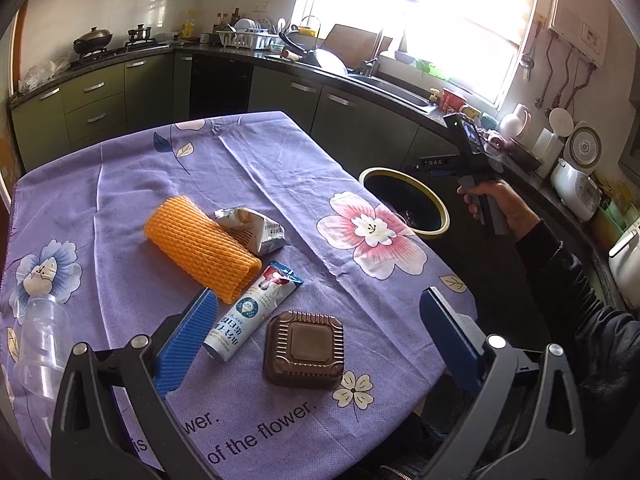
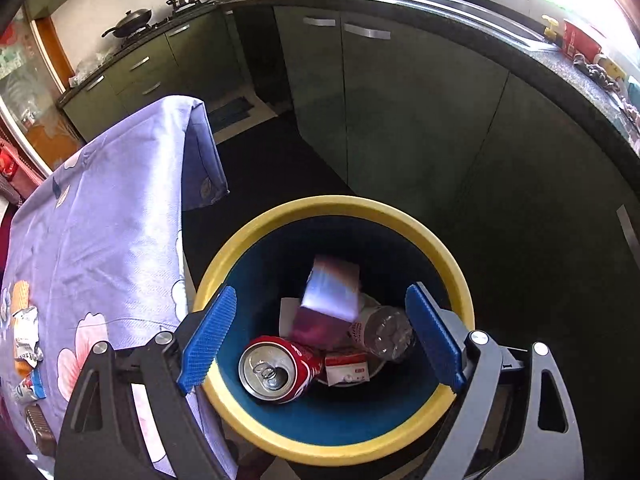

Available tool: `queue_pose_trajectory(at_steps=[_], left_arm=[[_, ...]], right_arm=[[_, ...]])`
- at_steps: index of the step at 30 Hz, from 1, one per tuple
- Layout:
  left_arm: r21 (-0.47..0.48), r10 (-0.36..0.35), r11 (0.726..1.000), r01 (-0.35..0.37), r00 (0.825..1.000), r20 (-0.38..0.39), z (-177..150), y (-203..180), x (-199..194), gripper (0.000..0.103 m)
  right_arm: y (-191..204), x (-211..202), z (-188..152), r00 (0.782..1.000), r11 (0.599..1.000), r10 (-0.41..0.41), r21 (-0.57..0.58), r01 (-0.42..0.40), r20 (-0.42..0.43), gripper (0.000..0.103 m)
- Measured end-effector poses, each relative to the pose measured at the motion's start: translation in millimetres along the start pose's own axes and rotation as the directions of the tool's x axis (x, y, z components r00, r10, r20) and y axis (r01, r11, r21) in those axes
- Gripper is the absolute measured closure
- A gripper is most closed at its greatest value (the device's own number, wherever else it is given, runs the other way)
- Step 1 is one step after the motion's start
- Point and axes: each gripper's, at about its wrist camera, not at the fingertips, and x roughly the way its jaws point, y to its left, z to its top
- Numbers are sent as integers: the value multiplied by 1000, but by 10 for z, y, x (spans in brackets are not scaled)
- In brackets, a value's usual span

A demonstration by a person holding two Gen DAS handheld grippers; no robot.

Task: Collect trash
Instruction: 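Carry the purple box over the trash bin and open the right gripper, then grasp the brown square plastic container with the left gripper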

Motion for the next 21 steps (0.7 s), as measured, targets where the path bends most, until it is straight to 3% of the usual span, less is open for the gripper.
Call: queue_pose_trajectory(at_steps=[6, 12, 16, 21], left_arm=[[42, -1, 999, 4, 998, -70, -180, -82, 136, 7], [65, -3, 998, 11, 992, -126, -319, -150, 297, 7], [85, -1, 996, 14, 989, -147, -361, -198, 442, 7], [82, 10, 997, 4, 984, -176, -432, -169, 619, 7]], right_arm=[[440, -583, -517, 991, 996, 87, -46, -82, 100, 13], [787, -929, -1083, 975, 983, 180, -69, -172, 132, 13], [1098, -1064, -1268, 967, 977, 202, -100, -188, 156, 13], [1213, -1268, -1460, 947, 970, 243, -72, -233, 210, 12]])
